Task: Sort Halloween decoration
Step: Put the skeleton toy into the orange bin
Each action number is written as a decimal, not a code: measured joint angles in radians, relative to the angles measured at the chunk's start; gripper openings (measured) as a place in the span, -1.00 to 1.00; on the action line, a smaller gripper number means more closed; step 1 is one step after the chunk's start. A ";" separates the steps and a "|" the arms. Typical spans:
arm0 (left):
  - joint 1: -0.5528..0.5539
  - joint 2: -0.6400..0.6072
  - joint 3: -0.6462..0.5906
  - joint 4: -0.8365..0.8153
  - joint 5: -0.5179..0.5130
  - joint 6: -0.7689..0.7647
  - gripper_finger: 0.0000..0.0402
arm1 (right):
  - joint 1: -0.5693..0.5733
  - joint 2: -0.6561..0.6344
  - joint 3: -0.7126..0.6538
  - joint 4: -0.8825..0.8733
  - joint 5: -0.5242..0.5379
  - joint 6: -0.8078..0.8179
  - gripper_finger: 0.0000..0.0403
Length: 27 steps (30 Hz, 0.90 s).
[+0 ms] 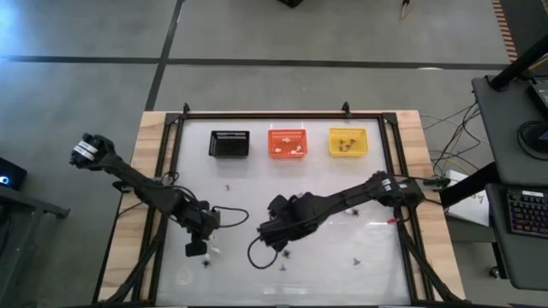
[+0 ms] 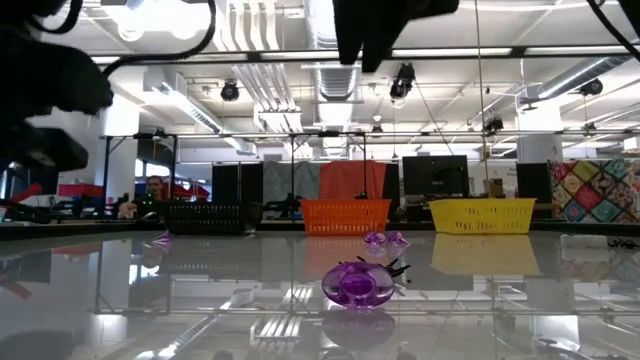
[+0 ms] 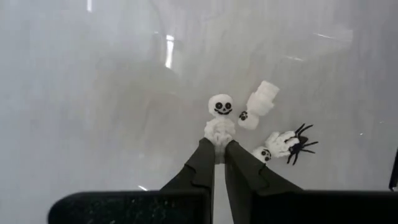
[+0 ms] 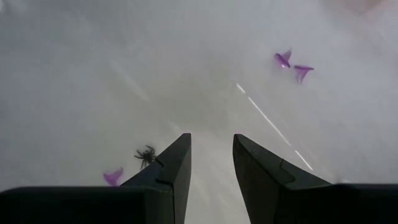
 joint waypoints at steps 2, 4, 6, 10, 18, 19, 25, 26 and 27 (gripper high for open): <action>0.002 -0.011 0.029 -0.056 -0.025 0.023 -1.00 | 0.018 -0.021 0.000 0.000 0.030 0.018 -0.45; 0.014 -0.021 0.071 -0.104 -0.053 0.058 -1.00 | 0.037 -0.040 0.000 -0.002 0.075 0.040 -0.45; 0.035 -0.027 0.112 -0.140 -0.082 0.101 -1.00 | 0.054 -0.061 0.000 -0.005 0.132 0.070 -0.45; 0.100 -0.031 0.193 -0.193 -0.160 0.183 -1.00 | 0.083 -0.109 0.000 -0.036 0.282 0.171 -0.45; 0.254 -0.031 0.315 -0.203 -0.249 0.390 -1.00 | 0.121 -0.201 0.000 -0.033 0.574 0.262 -0.45; 0.277 -0.031 0.326 -0.204 -0.264 0.412 -1.00 | 0.121 -0.210 0.000 -0.032 0.611 0.265 -0.45; 0.423 -0.031 0.374 -0.202 -0.322 0.540 -1.00 | 0.104 -0.247 -0.002 -0.033 0.770 0.236 -0.45; 0.449 -0.031 0.378 -0.203 -0.322 0.563 -1.00 | 0.098 -0.252 -0.002 -0.033 0.772 0.219 -0.45; 0.473 -0.031 0.382 -0.203 -0.322 0.585 -1.00 | 0.091 -0.257 -0.003 -0.033 0.772 0.208 -0.45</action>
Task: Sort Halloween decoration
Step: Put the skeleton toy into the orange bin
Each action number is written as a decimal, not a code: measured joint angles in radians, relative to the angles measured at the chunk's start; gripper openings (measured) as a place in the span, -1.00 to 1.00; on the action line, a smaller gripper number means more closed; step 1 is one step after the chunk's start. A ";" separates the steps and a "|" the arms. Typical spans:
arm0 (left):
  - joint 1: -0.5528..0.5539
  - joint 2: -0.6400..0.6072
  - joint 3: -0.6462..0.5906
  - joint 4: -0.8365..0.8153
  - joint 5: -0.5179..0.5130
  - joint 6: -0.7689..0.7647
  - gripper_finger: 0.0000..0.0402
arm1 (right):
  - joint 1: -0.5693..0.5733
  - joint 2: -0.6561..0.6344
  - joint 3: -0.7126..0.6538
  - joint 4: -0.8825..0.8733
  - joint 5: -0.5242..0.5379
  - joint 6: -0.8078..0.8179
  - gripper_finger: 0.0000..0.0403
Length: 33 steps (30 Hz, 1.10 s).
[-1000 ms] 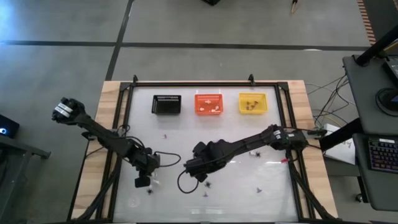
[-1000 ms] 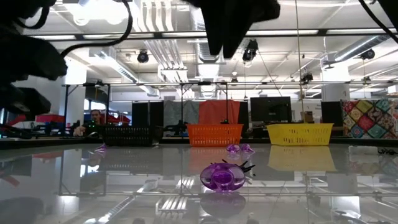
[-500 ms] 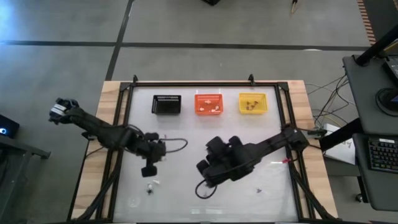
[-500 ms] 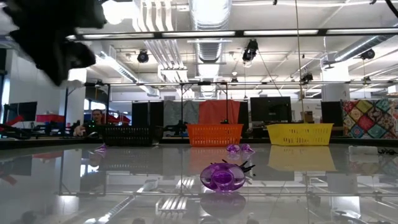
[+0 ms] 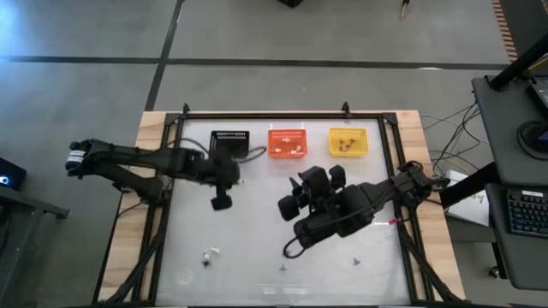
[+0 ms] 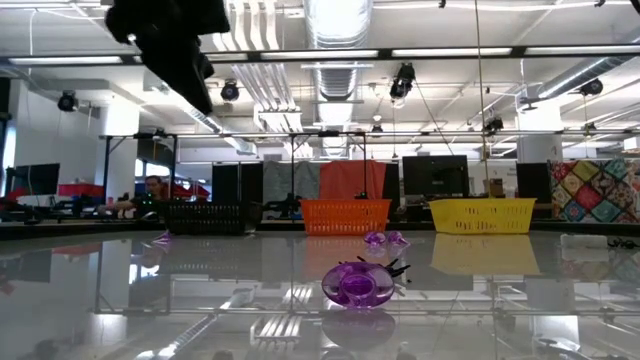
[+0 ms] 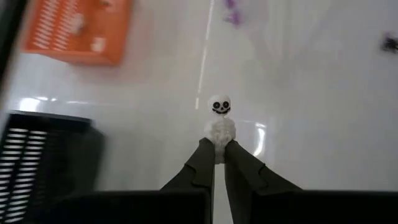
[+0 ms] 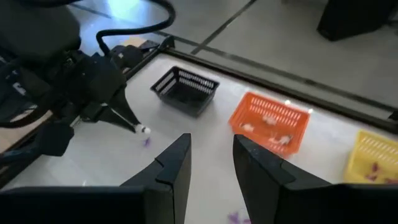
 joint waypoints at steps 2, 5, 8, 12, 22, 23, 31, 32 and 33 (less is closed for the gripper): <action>0.048 0.000 0.004 0.006 0.001 0.040 -1.00 | -0.020 -0.012 0.000 0.000 0.001 -0.027 -0.45; 0.121 0.000 0.004 0.028 0.047 0.101 -1.00 | -0.051 -0.033 -0.003 0.000 0.002 -0.079 -0.45; 0.191 0.003 0.004 0.060 0.100 0.158 -1.00 | -0.088 -0.041 -0.004 0.000 0.013 -0.144 -0.45; 0.291 0.025 0.004 0.103 0.155 0.240 -1.00 | -0.151 -0.047 -0.005 0.001 0.015 -0.228 -0.45; 0.490 0.132 0.004 0.232 0.271 0.339 -1.00 | -0.288 -0.062 -0.005 0.000 0.015 -0.366 -0.45; 0.501 0.144 0.004 0.253 0.272 0.342 -1.00 | -0.299 -0.064 -0.005 0.000 0.015 -0.377 -0.45; 0.542 0.265 0.004 0.409 0.372 0.355 -1.00 | -0.371 -0.068 -0.005 0.000 0.014 -0.465 -0.45; 0.546 0.280 0.004 0.428 0.373 0.355 -1.00 | -0.379 -0.068 -0.005 0.000 0.014 -0.478 -0.45; 0.548 0.293 0.005 0.442 0.372 0.355 -1.00 | -0.386 -0.069 -0.005 0.000 0.014 -0.489 -0.45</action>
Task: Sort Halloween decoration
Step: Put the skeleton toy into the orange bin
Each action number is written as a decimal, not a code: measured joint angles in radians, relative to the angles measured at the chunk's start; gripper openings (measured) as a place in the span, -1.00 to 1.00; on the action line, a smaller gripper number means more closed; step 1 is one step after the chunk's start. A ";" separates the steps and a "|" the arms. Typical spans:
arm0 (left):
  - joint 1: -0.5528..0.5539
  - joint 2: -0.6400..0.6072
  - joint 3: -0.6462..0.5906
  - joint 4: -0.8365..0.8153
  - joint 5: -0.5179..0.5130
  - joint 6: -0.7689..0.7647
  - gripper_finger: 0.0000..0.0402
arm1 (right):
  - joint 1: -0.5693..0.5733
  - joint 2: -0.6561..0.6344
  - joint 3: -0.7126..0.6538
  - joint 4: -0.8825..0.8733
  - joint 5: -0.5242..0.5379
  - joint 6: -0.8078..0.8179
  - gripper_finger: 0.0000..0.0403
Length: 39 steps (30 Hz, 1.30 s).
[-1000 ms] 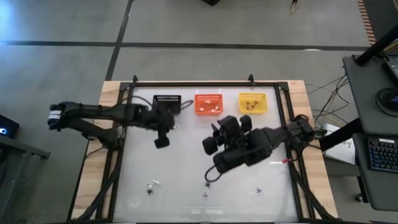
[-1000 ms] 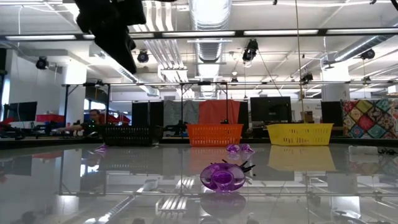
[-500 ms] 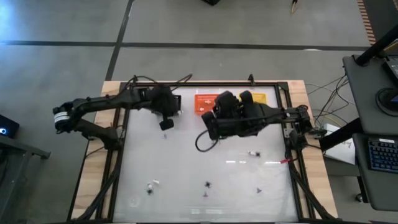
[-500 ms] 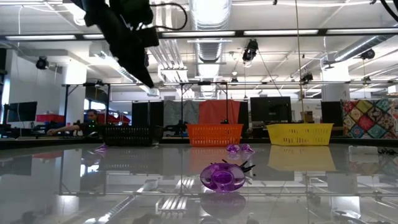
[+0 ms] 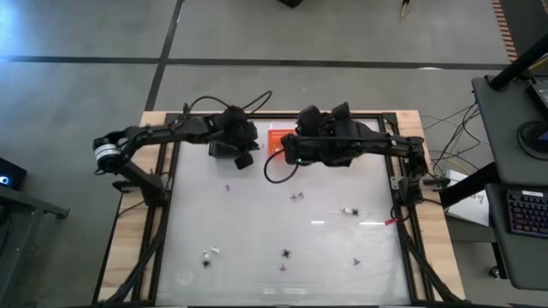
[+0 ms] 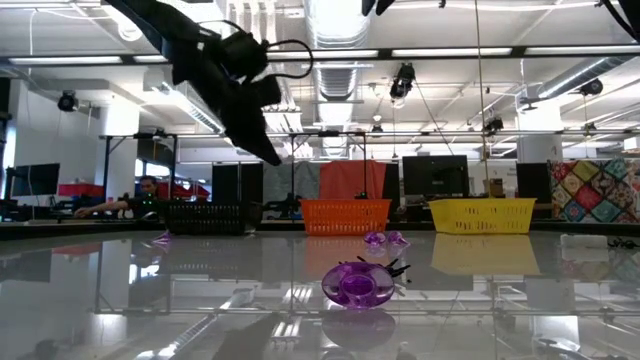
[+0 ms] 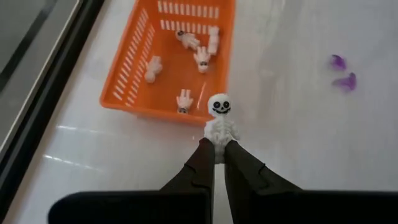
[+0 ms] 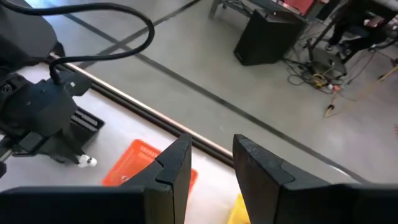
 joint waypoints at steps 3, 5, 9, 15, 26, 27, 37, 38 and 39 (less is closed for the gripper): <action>0.009 0.038 0.033 0.014 0.006 0.000 -1.00 | -0.021 0.000 0.000 0.000 -0.001 -0.030 -0.45; 0.013 0.065 0.057 0.021 0.024 0.000 -1.00 | -0.035 -0.003 0.000 0.000 -0.002 -0.064 -0.45; 0.020 0.134 0.120 0.051 0.047 0.000 -1.00 | -0.061 -0.013 0.000 0.000 -0.006 -0.108 -0.45; 0.024 0.245 0.223 0.030 0.060 0.015 -1.00 | -0.079 -0.036 0.000 0.000 -0.007 -0.125 -0.45; 0.057 0.328 0.331 -0.045 0.083 0.081 -1.00 | -0.078 -0.061 0.000 0.000 -0.007 -0.163 -0.45; 0.060 0.339 0.335 -0.051 0.083 0.081 -1.00 | -0.078 -0.061 0.000 0.000 -0.007 -0.172 -0.45; 0.070 0.481 0.482 -0.218 0.199 0.123 -0.96 | -0.078 -0.064 0.000 0.000 -0.007 -0.192 -0.45; 0.070 0.492 0.505 -0.241 0.209 0.133 -0.92 | -0.078 -0.065 0.000 0.000 -0.006 -0.193 -0.45; 0.071 0.500 0.527 -0.261 0.211 0.143 -0.89 | -0.078 -0.065 0.000 0.000 -0.007 -0.193 -0.45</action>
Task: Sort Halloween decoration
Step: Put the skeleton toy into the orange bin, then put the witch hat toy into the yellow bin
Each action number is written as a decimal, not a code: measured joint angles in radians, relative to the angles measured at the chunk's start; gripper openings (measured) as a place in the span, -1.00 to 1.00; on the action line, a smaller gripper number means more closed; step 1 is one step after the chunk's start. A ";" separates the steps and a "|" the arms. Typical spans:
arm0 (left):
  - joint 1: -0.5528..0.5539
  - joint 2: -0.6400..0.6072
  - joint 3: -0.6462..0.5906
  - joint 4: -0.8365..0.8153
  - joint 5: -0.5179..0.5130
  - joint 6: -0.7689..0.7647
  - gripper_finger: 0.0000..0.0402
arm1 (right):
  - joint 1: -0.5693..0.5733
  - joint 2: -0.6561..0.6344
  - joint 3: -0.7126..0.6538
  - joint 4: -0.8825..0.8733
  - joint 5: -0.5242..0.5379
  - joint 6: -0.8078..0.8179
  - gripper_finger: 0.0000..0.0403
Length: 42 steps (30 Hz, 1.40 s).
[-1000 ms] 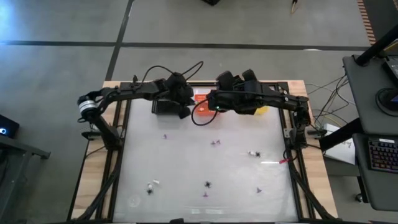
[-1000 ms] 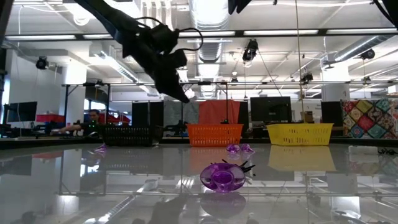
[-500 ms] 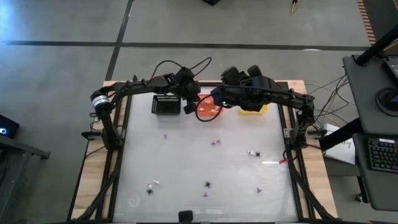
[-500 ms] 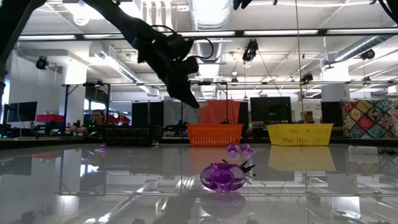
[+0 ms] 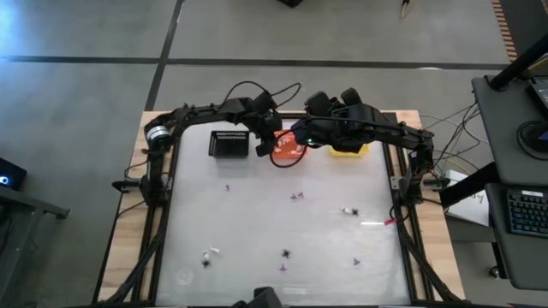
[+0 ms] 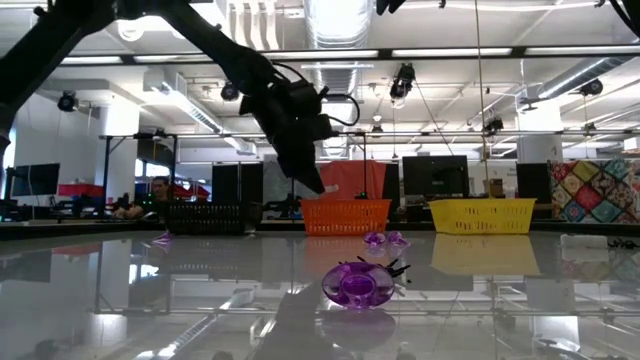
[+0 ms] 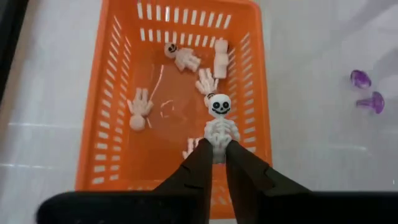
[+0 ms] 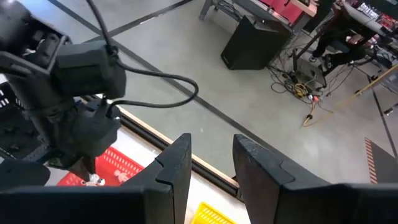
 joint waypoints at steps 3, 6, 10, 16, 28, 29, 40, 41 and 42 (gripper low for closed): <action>0.000 0.024 0.047 -0.062 -0.002 0.025 -0.75 | 0.000 0.000 0.000 0.000 0.000 0.000 -0.45; 0.001 0.027 0.064 -0.085 -0.003 0.032 -0.61 | 0.000 -0.001 0.000 0.000 0.000 0.001 -0.45; 0.008 0.021 0.064 -0.100 -0.003 0.037 -0.45 | 0.003 -0.001 0.000 0.000 0.000 0.003 -0.45; 0.018 -0.017 0.064 -0.211 -0.007 0.038 -0.32 | 0.003 -0.001 -0.001 0.000 -0.099 0.009 -0.45; 0.020 -0.285 0.063 -0.458 -0.037 0.103 -0.32 | 0.069 -0.003 -0.105 0.001 -0.458 0.042 -0.45; 0.019 -0.318 0.063 -0.465 -0.040 0.103 -0.32 | 0.079 -0.003 -0.124 0.001 -0.466 0.061 -0.45; 0.019 -0.600 0.063 -0.532 -0.091 0.074 -0.32 | 0.131 -0.003 -0.376 0.003 -0.534 0.318 -0.45; 0.019 -0.617 0.063 -0.544 -0.099 0.072 -0.32 | 0.132 -0.003 -0.400 0.004 -0.559 0.319 -0.45; 0.019 -0.633 0.063 -0.552 -0.107 0.063 -0.32 | 0.132 -0.003 -0.425 0.004 -0.581 0.319 -0.45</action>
